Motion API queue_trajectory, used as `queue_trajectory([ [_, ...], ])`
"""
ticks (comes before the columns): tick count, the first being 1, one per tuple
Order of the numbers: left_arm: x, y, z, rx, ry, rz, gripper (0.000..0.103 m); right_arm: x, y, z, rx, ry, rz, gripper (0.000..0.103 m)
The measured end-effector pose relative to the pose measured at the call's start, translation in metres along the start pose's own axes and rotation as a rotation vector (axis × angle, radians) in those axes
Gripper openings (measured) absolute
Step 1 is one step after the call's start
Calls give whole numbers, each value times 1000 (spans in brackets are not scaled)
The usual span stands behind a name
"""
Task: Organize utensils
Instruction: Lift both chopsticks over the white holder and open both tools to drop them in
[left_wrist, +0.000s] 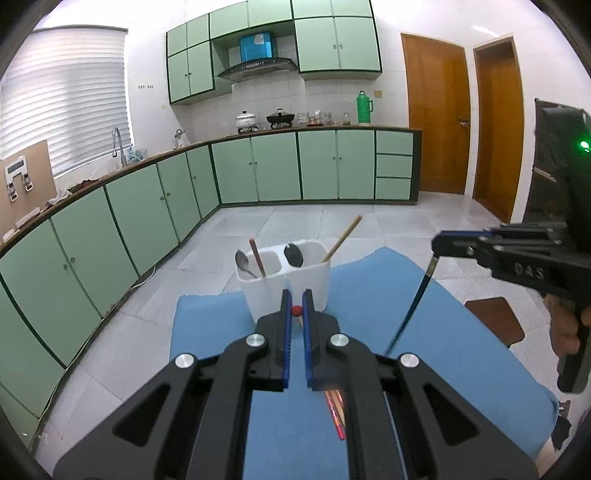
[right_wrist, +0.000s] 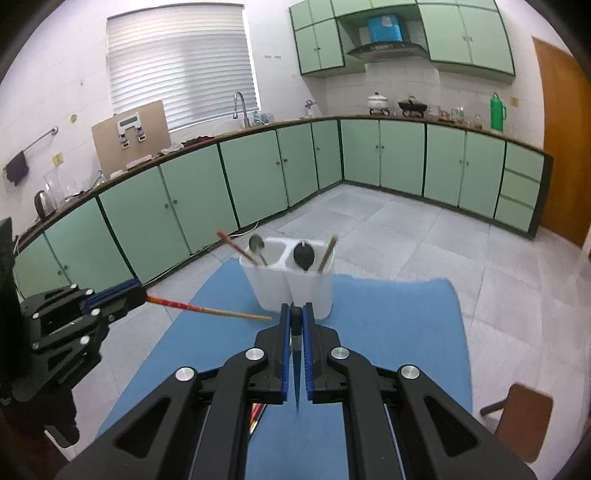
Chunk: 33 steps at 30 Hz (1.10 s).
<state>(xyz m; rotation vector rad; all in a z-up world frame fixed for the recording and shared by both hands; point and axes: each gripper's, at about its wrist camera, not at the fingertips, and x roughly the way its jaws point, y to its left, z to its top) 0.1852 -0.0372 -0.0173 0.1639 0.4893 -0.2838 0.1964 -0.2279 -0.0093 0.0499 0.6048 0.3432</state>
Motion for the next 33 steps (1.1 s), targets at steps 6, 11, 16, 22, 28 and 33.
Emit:
queue_trajectory([
  [6,-19,14,29,-1,-67,-15,5,-8,1,44,-33,-51,29,6],
  [11,-19,18,59,47,-101,2,5,-13,3,89,-43,-143,21,6],
  [16,-5,22,82,80,-103,11,5,-1,1,130,-20,-211,7,6],
  [22,28,30,89,79,-52,0,5,37,-13,154,26,-235,-27,6],
  [28,68,40,87,38,-25,4,5,83,-23,147,36,-205,-66,6],
  [33,101,49,82,0,6,-3,5,109,-28,129,57,-152,-58,7],
])
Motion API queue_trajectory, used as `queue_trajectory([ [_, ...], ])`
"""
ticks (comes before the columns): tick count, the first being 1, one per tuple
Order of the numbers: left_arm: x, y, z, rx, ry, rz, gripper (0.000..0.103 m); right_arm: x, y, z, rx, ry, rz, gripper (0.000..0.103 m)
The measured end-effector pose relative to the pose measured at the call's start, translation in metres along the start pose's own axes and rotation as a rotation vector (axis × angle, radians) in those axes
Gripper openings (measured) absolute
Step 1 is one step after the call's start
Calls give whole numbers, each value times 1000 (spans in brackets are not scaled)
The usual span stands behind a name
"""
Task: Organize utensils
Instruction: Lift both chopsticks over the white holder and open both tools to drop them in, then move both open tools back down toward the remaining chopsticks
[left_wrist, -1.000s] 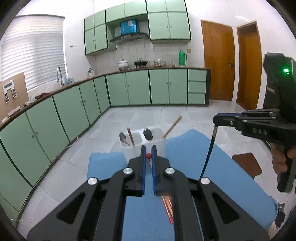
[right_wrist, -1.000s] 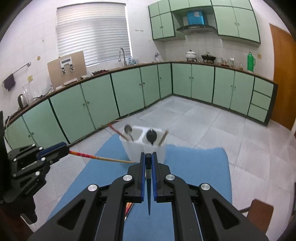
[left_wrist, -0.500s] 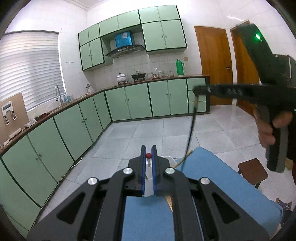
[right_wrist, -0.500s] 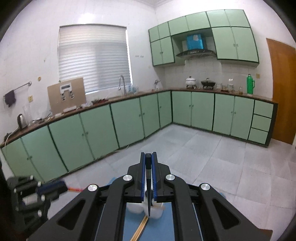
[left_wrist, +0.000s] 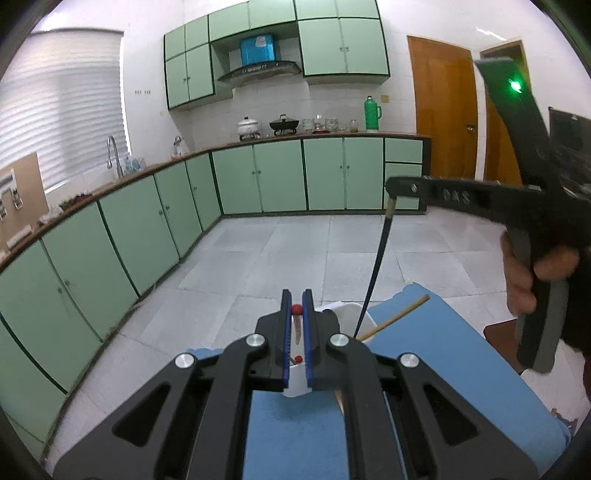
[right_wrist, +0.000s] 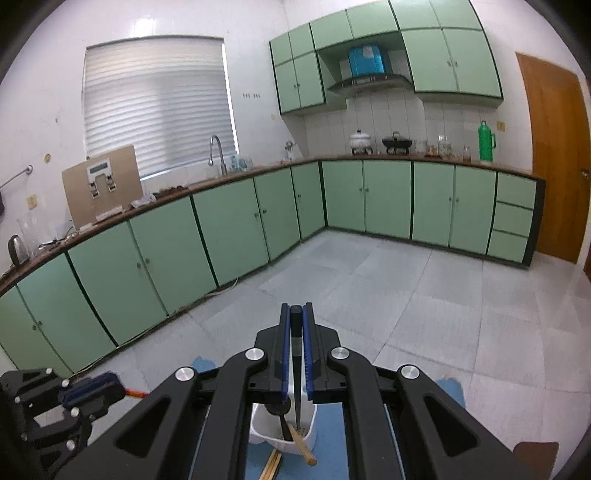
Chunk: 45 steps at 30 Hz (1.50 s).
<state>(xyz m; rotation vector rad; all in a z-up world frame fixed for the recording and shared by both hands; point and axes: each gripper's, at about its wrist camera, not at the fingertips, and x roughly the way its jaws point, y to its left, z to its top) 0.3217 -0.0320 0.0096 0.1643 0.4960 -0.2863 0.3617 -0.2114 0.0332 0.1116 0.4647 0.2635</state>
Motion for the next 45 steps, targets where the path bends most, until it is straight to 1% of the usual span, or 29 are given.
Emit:
queue_trajectory([
  [2,12,3,-2,-15,27,-9,6,5,-1,-7,-1,30,8,8],
  [3,16,5,-4,-29,35,-6,7,4,-3,-10,-1,32,4,12],
  [5,22,9,-7,-47,48,-16,8,-1,-7,-15,6,28,-2,16],
  [6,22,10,-9,-56,52,-14,10,-3,-9,-15,13,24,-2,21],
  [7,21,12,-11,-61,49,-13,15,-9,-13,-17,26,15,-4,24],
  [8,18,12,-12,-67,42,-16,18,-14,-15,-18,34,9,-7,30],
  [9,14,12,-14,-72,32,-20,24,-21,-19,-20,44,2,-12,37],
  [10,10,12,-17,-74,25,-19,30,-26,-21,-22,49,-2,-14,40],
  [12,-2,11,-23,-82,9,-16,37,-44,-26,-31,68,-20,-23,55],
  [13,-7,11,-27,-90,2,-16,43,-51,-28,-36,72,-26,-32,58],
  [15,-17,11,-36,-110,-10,-21,51,-64,-31,-47,74,-33,-49,70],
  [16,-23,11,-43,-124,-13,-25,54,-73,-32,-58,78,-36,-59,73],
  [18,-32,9,-60,-147,-10,-26,58,-83,-34,-75,94,-34,-67,83],
  [21,-39,4,-89,-180,16,-25,62,-96,-34,-107,125,-11,-74,91],
  [25,-38,-2,-125,-187,64,-19,65,-102,-29,-148,136,33,-110,96],
  [26,-35,-4,-137,-190,90,-18,65,-102,-26,-161,133,48,-119,97],
  [28,-31,-8,-158,-187,126,-17,66,-101,-20,-184,123,87,-135,97],
  [31,-22,-12,-189,-162,181,9,67,-97,-12,-216,107,137,-161,97],
  [35,-12,-10,-223,-168,248,19,67,-93,-4,-248,84,180,-184,97],
  [40,-11,-7,-252,-171,291,41,67,-83,9,-283,99,261,-173,97],
  [45,-8,-3,-261,-187,309,64,68,-76,26,-302,77,303,-156,97],
])
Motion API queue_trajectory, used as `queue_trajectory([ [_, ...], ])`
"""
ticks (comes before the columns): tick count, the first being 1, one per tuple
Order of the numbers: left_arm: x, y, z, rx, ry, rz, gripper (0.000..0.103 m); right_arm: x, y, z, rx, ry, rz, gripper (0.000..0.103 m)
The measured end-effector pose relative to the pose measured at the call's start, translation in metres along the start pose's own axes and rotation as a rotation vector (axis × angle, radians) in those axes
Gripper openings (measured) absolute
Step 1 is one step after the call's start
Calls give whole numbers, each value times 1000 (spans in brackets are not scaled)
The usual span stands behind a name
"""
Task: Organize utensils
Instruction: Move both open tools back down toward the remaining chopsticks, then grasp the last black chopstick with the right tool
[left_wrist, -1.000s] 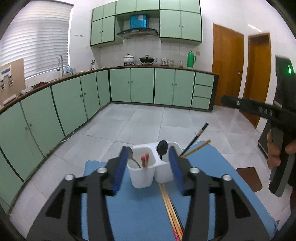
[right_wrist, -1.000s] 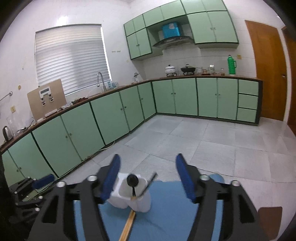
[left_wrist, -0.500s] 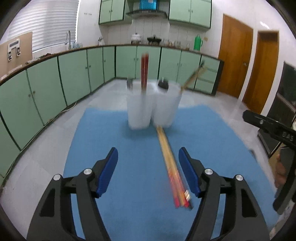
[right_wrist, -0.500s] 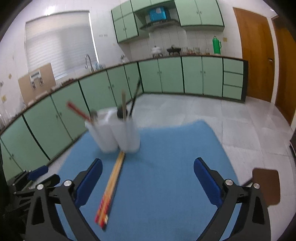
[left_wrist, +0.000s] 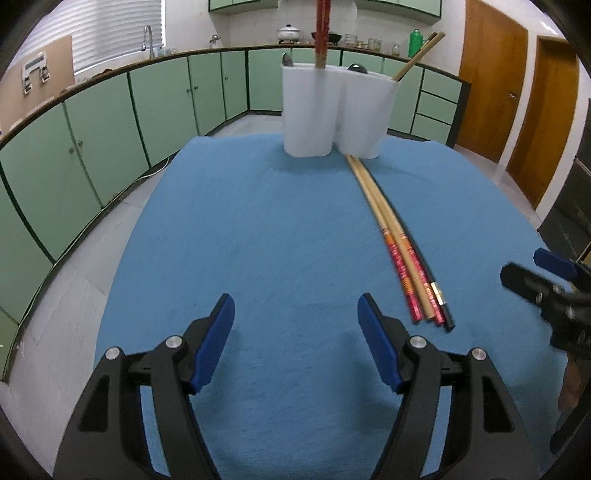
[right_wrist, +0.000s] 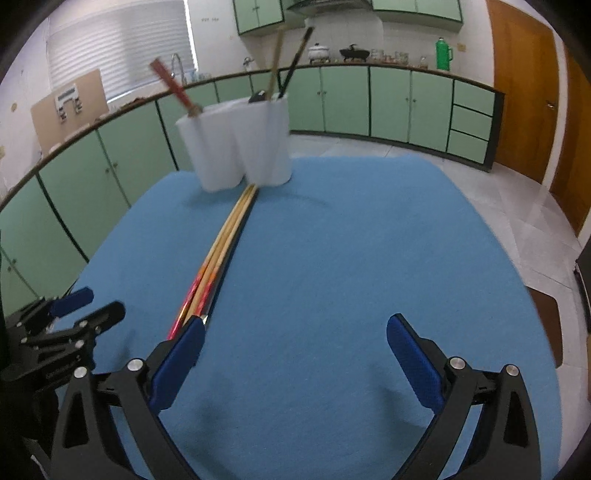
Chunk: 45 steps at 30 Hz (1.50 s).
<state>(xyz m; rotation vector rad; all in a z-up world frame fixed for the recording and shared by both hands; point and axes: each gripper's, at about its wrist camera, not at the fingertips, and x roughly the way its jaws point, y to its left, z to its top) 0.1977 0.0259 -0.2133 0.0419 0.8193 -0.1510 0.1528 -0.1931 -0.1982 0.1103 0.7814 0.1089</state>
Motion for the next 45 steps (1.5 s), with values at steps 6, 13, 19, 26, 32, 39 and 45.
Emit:
queue_trajectory([
  [6,4,9,2,-30,15,10,69,10,24,-14,-65,52,18,90],
  [13,6,8,4,-25,26,10,72,16,42,-17,-127,80,23,83],
  [19,8,4,4,-7,28,15,73,25,48,-20,-155,124,2,79],
  [26,10,2,4,-8,35,20,74,24,34,-16,-92,116,-38,73],
  [32,11,2,3,-6,37,24,75,12,15,-17,-5,85,29,68],
  [39,10,1,3,2,37,26,75,19,37,-17,-62,102,48,44],
  [45,11,0,2,-1,44,11,75,25,44,-14,-89,110,58,7],
])
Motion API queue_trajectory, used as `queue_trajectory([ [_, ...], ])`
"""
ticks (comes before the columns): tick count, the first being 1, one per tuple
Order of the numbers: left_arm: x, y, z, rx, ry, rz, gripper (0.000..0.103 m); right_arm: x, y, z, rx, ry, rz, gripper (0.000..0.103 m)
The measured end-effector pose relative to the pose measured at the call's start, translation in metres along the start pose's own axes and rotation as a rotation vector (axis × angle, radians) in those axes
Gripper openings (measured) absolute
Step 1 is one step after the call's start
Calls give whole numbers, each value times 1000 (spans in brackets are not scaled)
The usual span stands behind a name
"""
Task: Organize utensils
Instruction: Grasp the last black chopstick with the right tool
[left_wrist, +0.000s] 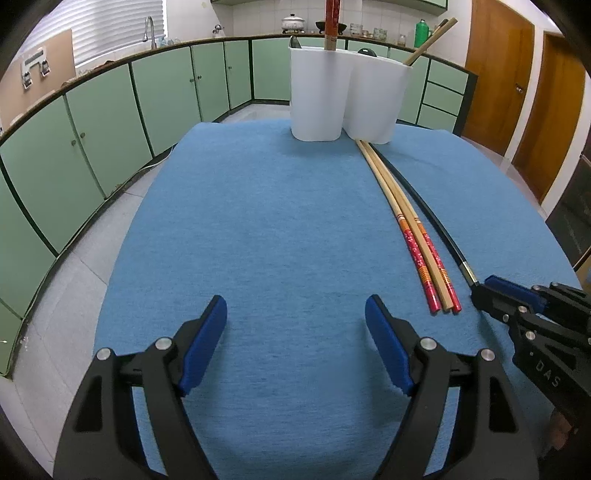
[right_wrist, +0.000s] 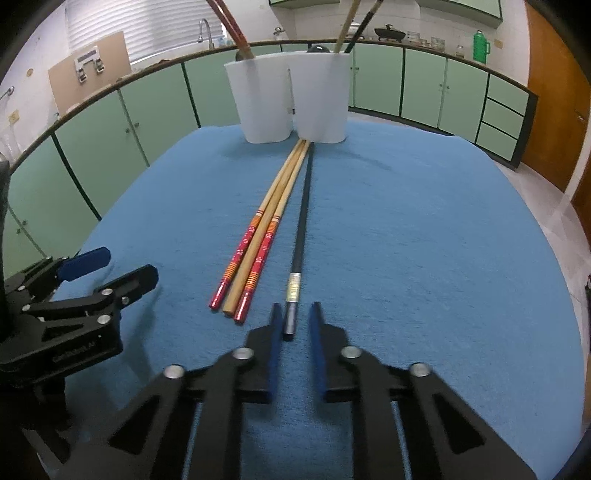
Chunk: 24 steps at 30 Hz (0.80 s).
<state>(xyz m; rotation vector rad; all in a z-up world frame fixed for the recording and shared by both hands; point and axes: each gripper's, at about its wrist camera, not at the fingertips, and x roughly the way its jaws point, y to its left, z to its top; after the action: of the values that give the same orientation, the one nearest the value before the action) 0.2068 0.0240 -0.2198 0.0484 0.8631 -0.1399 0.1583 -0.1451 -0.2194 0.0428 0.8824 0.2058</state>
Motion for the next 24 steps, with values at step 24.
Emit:
queue_trajectory([
  [24,14,-50,1,31,44,-54,75,-17,-54,-11,93,-21,-34,7],
])
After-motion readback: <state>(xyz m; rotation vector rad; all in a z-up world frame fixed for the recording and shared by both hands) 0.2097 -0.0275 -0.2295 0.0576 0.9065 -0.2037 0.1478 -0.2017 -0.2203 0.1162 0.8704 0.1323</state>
